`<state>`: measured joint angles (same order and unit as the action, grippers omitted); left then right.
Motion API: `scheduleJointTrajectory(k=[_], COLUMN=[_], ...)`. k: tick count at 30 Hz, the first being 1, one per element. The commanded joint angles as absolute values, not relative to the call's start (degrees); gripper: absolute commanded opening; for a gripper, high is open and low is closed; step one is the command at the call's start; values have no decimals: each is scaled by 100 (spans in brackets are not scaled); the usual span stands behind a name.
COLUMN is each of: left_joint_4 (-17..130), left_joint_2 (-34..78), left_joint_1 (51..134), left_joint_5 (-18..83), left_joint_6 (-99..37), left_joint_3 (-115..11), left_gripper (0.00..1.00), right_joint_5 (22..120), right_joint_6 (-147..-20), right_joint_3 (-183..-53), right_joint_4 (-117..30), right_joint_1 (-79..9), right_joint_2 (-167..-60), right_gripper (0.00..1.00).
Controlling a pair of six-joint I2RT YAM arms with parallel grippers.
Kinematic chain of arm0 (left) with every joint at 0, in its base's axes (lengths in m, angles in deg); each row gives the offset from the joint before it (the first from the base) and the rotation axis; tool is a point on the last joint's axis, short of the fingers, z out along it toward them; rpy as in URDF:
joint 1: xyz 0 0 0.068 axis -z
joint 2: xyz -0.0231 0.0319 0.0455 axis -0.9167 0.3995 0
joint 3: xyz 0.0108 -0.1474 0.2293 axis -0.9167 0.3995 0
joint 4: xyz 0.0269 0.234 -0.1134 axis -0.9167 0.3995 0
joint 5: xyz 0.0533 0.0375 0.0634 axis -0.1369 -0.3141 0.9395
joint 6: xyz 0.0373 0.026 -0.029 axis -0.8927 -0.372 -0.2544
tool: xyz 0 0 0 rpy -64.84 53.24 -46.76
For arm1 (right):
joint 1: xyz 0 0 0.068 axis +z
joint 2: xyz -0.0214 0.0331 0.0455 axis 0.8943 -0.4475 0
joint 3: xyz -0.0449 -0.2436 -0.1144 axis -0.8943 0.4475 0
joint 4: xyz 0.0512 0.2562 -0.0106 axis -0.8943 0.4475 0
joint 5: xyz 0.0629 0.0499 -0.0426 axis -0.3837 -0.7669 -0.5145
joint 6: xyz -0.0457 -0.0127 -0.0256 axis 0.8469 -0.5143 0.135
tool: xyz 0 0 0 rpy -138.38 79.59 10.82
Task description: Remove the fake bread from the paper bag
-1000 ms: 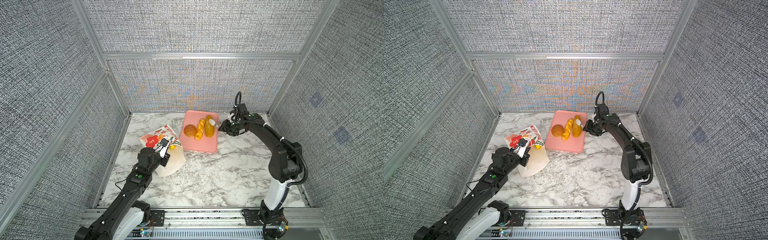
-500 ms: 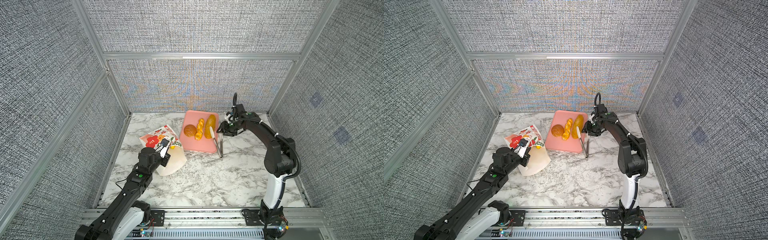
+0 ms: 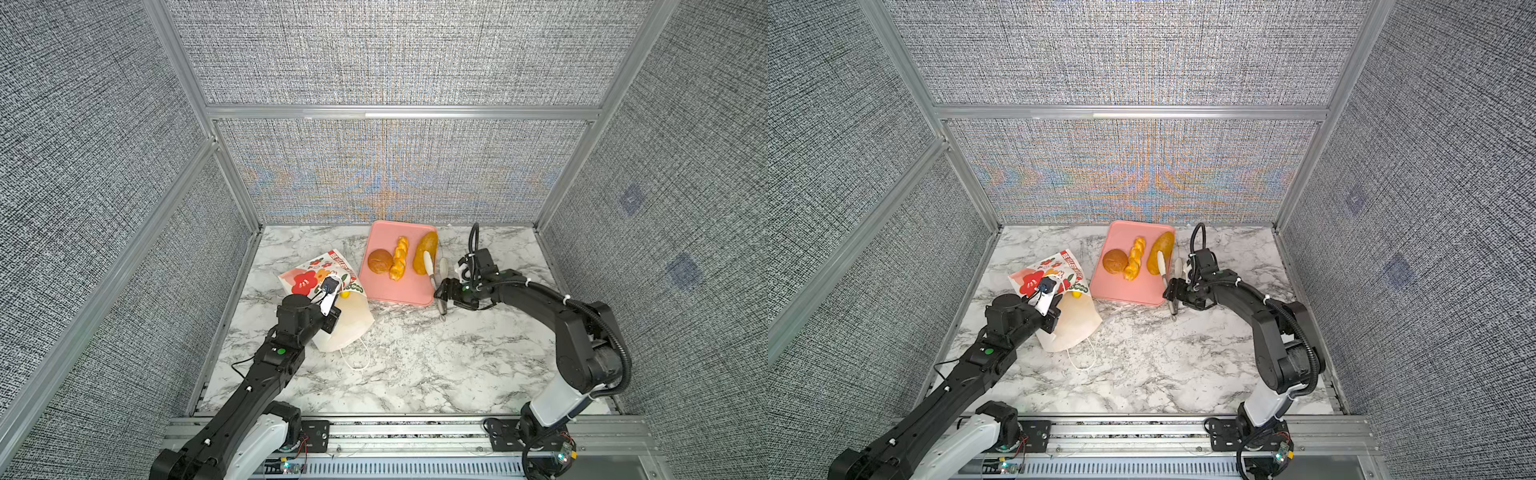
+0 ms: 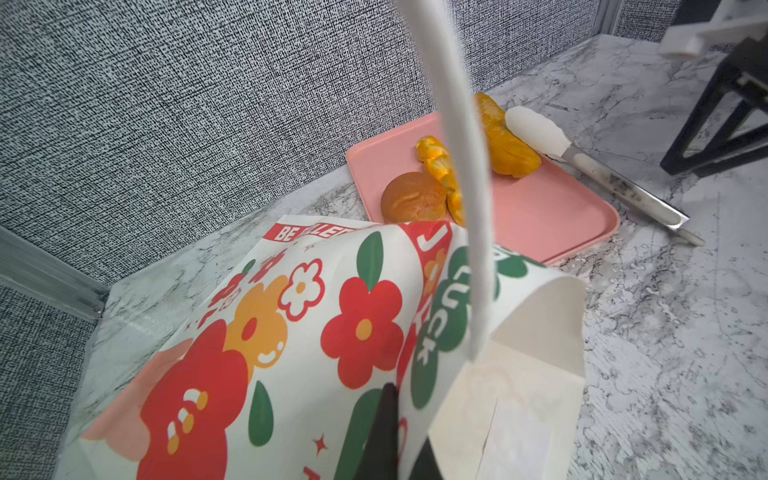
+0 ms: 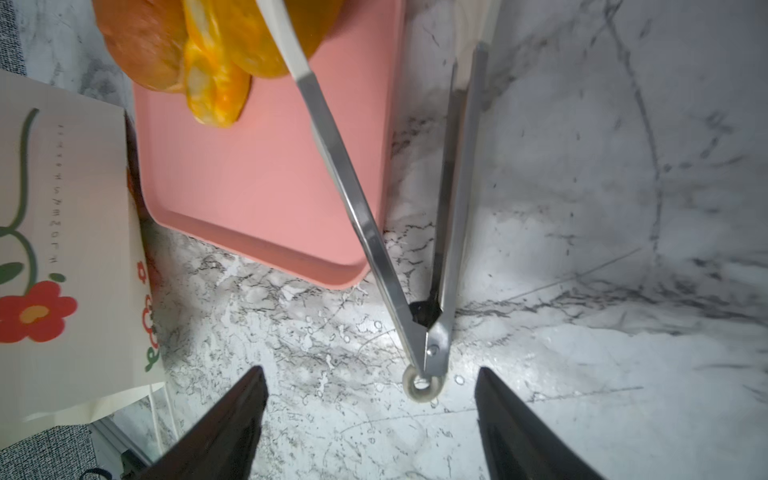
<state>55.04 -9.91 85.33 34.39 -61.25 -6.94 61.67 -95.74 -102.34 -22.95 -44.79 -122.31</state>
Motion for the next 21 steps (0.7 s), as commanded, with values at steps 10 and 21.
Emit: scheduleJointTrajectory(k=[10,21], left_joint_4=[5416,5415], left_joint_2=[-941,-915], left_joint_1=[8534,8535], left_joint_5=[3344,3337], left_joint_6=[-6079,-6080], left_joint_3=[-716,-716], left_gripper=[0,0], right_joint_5=[6372,6356], right_joint_6=[-9695,-8874], right_joint_3=[-10016,-10769], right_joint_4=[-3217,-3202], right_joint_1=[-4435,-4558], right_joint_2=[-12644,-13215], right_gripper=[80,77])
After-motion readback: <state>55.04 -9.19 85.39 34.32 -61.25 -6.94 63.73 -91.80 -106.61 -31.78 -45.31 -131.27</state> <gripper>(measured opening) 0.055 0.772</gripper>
